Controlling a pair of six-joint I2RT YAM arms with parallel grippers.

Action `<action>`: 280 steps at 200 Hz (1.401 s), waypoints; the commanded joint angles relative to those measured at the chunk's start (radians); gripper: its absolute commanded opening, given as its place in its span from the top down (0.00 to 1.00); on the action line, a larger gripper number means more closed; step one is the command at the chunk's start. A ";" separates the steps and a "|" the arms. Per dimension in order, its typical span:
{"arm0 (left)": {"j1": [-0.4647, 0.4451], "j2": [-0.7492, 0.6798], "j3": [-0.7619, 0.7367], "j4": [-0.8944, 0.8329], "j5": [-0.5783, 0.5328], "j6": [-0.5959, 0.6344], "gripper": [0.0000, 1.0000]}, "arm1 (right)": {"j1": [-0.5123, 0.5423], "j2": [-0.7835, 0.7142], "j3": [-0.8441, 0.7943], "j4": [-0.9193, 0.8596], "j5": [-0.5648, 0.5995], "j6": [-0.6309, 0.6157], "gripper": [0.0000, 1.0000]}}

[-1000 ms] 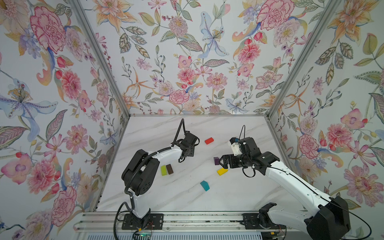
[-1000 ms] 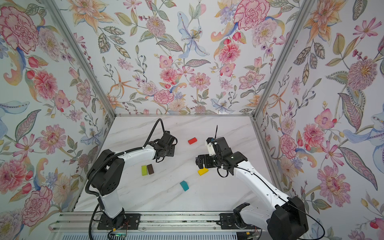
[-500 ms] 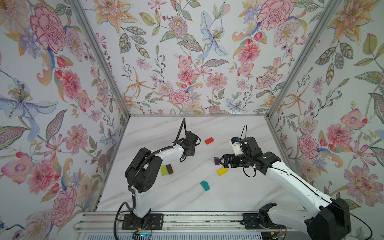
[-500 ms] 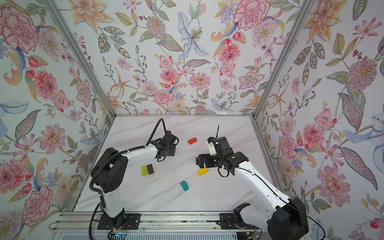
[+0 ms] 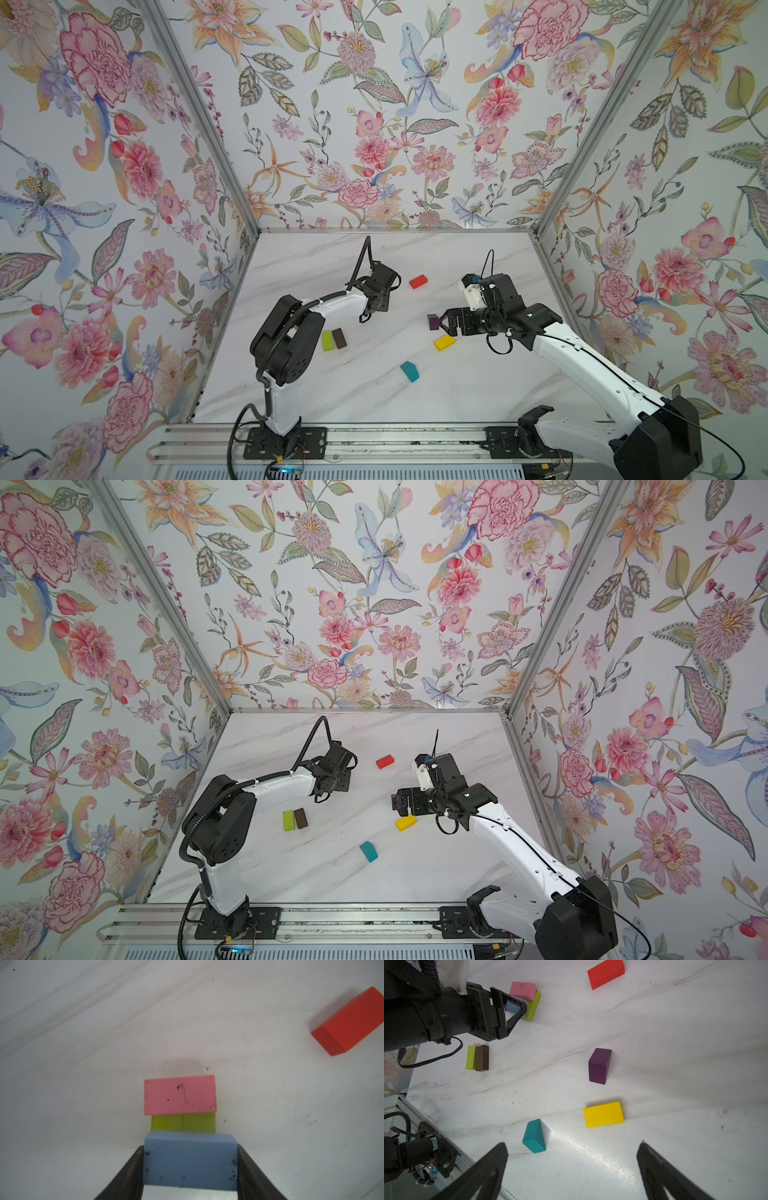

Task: Build the wood block tower

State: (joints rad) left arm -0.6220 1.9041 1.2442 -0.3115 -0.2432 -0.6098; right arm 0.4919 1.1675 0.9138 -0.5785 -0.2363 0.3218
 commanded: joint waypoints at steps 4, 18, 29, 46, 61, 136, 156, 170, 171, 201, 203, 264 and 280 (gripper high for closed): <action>0.016 0.026 0.015 0.000 -0.010 0.016 0.45 | -0.007 -0.002 -0.010 -0.002 -0.011 0.003 0.01; 0.018 0.028 0.018 0.000 -0.010 0.018 0.45 | -0.008 -0.003 -0.009 -0.003 -0.010 0.002 0.01; 0.020 0.031 0.018 0.000 -0.008 0.019 0.45 | -0.008 -0.003 -0.008 -0.003 -0.010 0.001 0.01; 0.022 0.033 0.018 0.002 -0.005 0.020 0.45 | -0.010 0.001 -0.008 -0.002 -0.011 0.002 0.01; 0.024 0.035 0.020 0.003 -0.004 0.022 0.45 | -0.012 0.002 -0.008 -0.002 -0.011 0.002 0.01; 0.031 0.049 0.039 0.002 0.007 0.028 0.43 | -0.013 0.009 -0.008 -0.001 -0.012 -0.001 0.01; 0.032 0.055 0.045 0.000 0.008 0.028 0.43 | -0.016 0.009 -0.008 -0.003 -0.012 0.000 0.01; 0.032 0.057 0.048 -0.001 0.010 0.029 0.43 | -0.015 0.009 -0.010 -0.003 -0.012 -0.001 0.01; 0.032 0.057 0.048 -0.001 0.010 0.029 0.43 | -0.016 0.009 -0.010 -0.002 -0.013 0.000 0.01; 0.033 0.060 0.052 -0.003 0.009 0.029 0.43 | -0.018 0.010 -0.010 -0.002 -0.015 -0.001 0.01; 0.033 0.061 0.053 -0.003 0.009 0.029 0.43 | -0.017 0.010 -0.009 -0.002 -0.014 0.000 0.01; 0.033 0.066 0.063 -0.008 0.012 0.029 0.42 | -0.020 0.010 -0.011 -0.003 -0.015 -0.003 0.01; 0.033 0.067 0.062 -0.009 0.011 0.027 0.42 | -0.021 0.008 -0.011 -0.002 -0.017 -0.002 0.01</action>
State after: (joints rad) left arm -0.6003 1.9575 1.2770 -0.3107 -0.2394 -0.5983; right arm 0.4808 1.1717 0.9142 -0.5785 -0.2474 0.3214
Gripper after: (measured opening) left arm 0.632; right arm 0.992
